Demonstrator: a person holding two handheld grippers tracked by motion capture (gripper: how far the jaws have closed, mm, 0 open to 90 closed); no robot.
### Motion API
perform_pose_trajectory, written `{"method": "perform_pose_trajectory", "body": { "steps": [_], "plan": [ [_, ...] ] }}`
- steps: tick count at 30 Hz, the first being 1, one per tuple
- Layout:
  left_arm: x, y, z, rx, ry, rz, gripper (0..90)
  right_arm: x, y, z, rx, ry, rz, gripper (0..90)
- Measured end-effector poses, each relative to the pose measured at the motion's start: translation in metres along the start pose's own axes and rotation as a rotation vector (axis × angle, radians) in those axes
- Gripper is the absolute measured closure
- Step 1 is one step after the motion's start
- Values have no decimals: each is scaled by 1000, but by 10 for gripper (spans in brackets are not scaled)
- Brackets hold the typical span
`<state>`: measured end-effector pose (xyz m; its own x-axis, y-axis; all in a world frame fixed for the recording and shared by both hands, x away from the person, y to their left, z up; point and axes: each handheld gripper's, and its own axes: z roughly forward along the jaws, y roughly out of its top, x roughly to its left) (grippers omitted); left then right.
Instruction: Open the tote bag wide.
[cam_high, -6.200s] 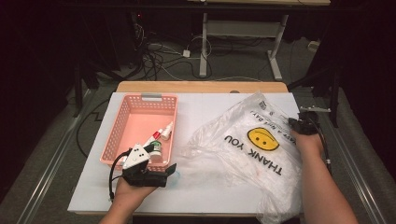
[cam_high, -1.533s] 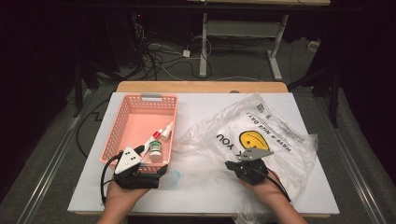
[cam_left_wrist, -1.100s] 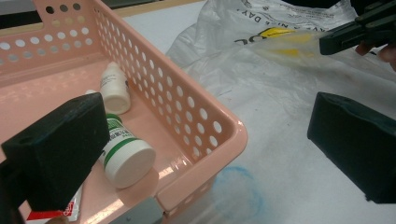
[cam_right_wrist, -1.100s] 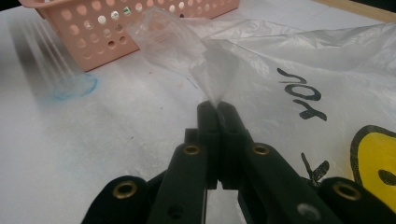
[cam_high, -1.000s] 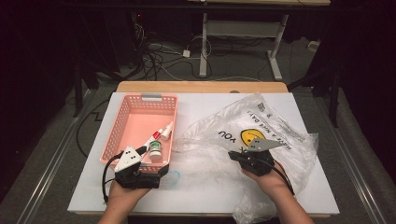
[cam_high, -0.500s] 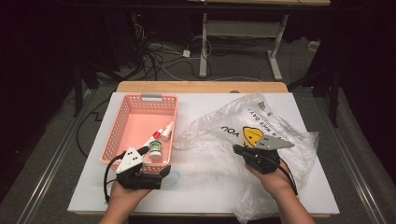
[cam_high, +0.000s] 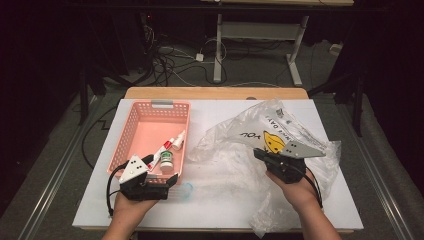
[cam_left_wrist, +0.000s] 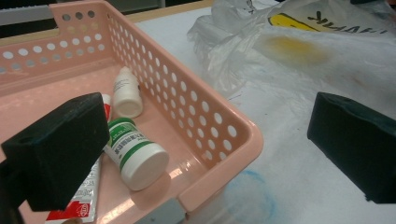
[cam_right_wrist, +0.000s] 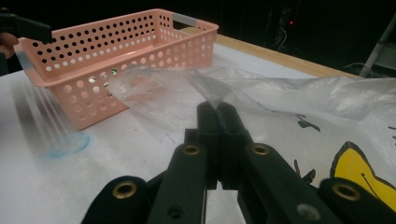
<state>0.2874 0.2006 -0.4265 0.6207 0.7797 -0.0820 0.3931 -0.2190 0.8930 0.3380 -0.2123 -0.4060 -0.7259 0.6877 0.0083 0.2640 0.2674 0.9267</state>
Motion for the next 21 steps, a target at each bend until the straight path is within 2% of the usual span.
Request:
{"method": "perform_pose_trajectory", "body": {
  "steps": [8,21],
  "plan": [
    [12,-1,-6,-4,22,-35,0,-1,6,-4,-35,-4,-5,900],
    [28,-2,-12,1,57,-67,0,-7,11,-12,-80,-7,5,900]
  ]
}}
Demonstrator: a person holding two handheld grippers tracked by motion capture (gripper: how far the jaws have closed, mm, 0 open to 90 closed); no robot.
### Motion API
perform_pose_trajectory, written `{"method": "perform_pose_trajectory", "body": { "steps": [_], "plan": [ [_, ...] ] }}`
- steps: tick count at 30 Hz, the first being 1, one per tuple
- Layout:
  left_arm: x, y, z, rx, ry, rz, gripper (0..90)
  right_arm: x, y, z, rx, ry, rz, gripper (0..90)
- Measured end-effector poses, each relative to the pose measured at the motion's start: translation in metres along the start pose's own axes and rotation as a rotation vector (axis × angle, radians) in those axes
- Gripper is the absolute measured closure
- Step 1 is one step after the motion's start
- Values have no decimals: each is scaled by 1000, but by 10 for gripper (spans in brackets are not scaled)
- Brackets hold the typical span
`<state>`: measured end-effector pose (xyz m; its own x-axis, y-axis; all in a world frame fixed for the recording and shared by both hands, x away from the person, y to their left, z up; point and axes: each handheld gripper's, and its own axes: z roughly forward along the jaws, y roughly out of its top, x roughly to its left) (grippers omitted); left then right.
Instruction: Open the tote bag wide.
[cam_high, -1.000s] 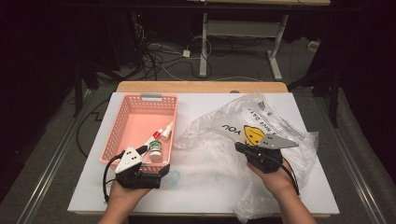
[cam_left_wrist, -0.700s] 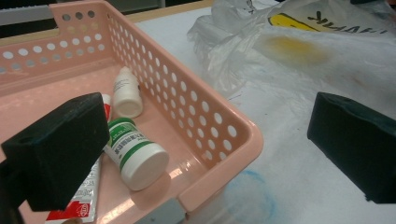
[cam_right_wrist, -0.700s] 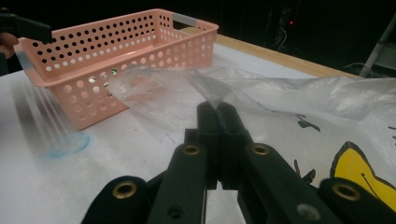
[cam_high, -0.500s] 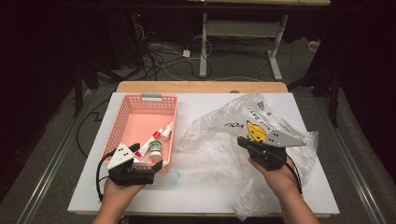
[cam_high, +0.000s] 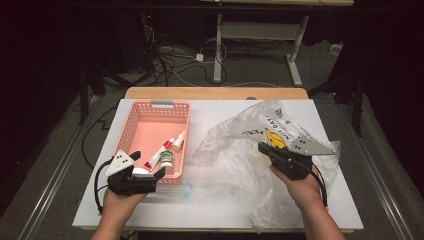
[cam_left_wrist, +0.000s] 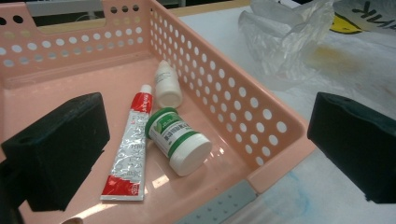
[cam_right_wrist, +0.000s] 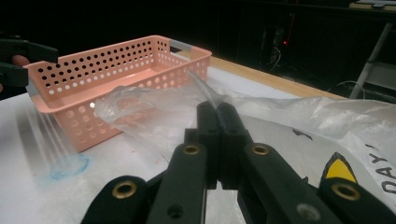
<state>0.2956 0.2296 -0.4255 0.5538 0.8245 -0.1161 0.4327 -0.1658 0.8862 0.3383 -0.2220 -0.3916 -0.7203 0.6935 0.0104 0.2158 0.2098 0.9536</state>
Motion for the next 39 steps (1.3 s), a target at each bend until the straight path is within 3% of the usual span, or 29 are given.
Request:
{"method": "perform_pose_trajectory", "body": {
  "steps": [20,25,29,39],
  "plan": [
    [21,5,-6,28,54,-32,0,-1,0,-1,6,14,-12,900],
    [23,15,-4,21,20,-60,0,-2,0,-2,2,19,-9,900],
    [27,25,1,37,21,-59,0,-2,0,-2,-1,21,-9,900],
    [32,41,14,16,8,-71,0,-1,1,-2,-4,21,-11,900]
  ]
}}
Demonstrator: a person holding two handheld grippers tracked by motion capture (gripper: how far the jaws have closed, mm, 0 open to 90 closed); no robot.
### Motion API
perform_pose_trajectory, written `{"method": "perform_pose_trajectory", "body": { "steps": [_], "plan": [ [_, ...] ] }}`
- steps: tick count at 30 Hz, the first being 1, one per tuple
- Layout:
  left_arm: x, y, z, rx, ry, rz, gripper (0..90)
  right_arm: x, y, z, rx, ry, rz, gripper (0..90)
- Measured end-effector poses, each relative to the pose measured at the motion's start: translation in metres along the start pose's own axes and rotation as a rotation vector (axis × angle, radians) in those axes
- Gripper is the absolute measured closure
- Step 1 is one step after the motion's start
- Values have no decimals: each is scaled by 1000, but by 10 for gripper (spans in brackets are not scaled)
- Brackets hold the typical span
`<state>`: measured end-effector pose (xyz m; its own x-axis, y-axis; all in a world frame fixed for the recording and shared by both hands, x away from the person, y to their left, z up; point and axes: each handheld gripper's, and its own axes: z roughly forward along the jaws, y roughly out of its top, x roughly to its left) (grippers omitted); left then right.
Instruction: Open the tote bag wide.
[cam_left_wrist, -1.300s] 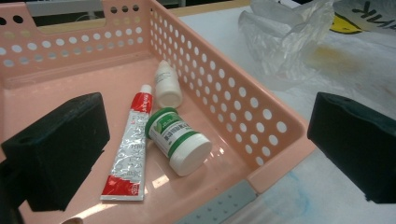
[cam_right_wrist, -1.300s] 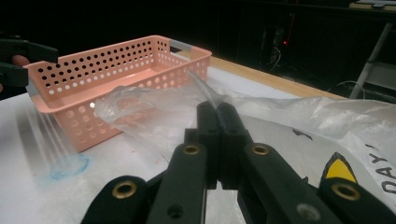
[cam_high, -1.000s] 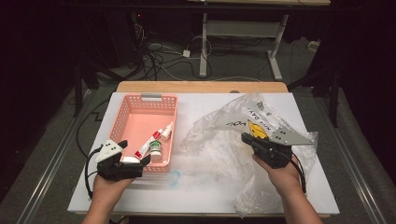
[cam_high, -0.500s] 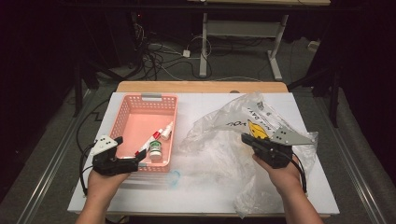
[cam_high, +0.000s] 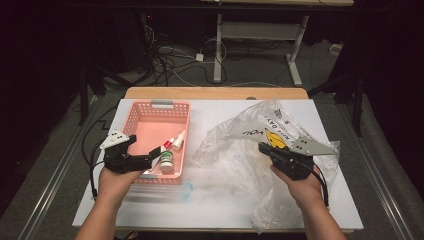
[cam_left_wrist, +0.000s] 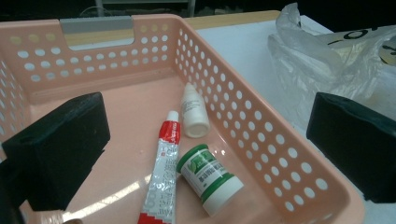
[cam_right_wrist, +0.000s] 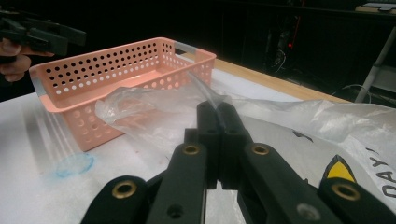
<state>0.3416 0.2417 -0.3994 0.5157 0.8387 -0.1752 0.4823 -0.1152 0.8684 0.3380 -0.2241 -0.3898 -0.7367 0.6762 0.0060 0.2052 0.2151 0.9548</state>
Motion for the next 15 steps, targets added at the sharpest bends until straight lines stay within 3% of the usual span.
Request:
{"method": "perform_pose_trajectory", "body": {
  "steps": [6,15],
  "plan": [
    [2,11,6,2,18,25,0,-2,0,4,4,9,3,900],
    [13,23,23,49,21,45,0,-4,-1,9,10,11,4,900]
  ]
}}
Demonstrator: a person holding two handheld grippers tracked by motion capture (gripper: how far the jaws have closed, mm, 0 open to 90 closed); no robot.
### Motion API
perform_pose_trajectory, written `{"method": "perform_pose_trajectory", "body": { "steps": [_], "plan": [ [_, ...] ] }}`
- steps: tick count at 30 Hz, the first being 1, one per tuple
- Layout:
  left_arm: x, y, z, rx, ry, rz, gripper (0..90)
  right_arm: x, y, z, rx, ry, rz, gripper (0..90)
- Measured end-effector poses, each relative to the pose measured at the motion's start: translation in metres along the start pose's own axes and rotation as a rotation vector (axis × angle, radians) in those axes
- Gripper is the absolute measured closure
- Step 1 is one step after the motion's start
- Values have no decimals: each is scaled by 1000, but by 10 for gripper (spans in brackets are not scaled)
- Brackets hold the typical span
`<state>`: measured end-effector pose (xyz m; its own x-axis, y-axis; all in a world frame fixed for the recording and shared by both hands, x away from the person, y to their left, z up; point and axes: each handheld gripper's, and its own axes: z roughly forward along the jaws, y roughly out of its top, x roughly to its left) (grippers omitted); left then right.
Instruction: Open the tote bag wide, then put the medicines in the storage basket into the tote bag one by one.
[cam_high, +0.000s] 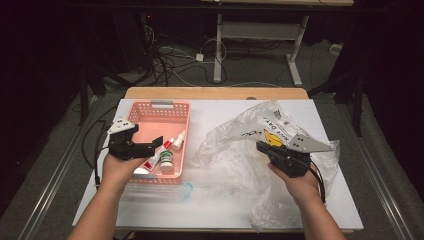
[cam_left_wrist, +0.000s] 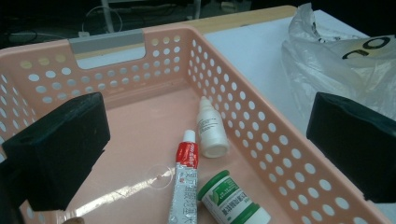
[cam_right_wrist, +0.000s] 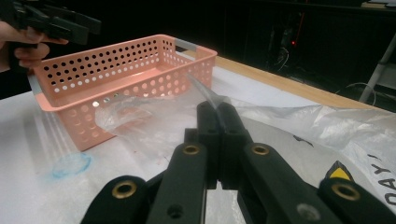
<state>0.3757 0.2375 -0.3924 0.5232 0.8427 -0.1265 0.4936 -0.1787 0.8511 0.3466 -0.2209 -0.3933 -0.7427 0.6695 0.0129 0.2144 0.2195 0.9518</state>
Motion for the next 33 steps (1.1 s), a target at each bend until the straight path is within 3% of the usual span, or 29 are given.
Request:
{"method": "perform_pose_trajectory", "body": {
  "steps": [8,14,20,26,31,33],
  "plan": [
    [13,4,17,79,-10,-19,12,2,-2,4,14,8,3,900],
    [19,9,33,187,-11,-11,42,3,-3,3,11,9,1,900],
    [21,8,53,316,-24,-33,107,4,-2,0,9,8,-8,900],
    [20,11,69,415,-27,-8,169,4,-1,-2,2,12,-7,900],
    [18,15,81,470,-56,5,267,3,-2,-1,4,15,-9,900],
    [18,16,85,491,-47,18,307,3,-2,-1,5,15,-10,900]
  ]
}}
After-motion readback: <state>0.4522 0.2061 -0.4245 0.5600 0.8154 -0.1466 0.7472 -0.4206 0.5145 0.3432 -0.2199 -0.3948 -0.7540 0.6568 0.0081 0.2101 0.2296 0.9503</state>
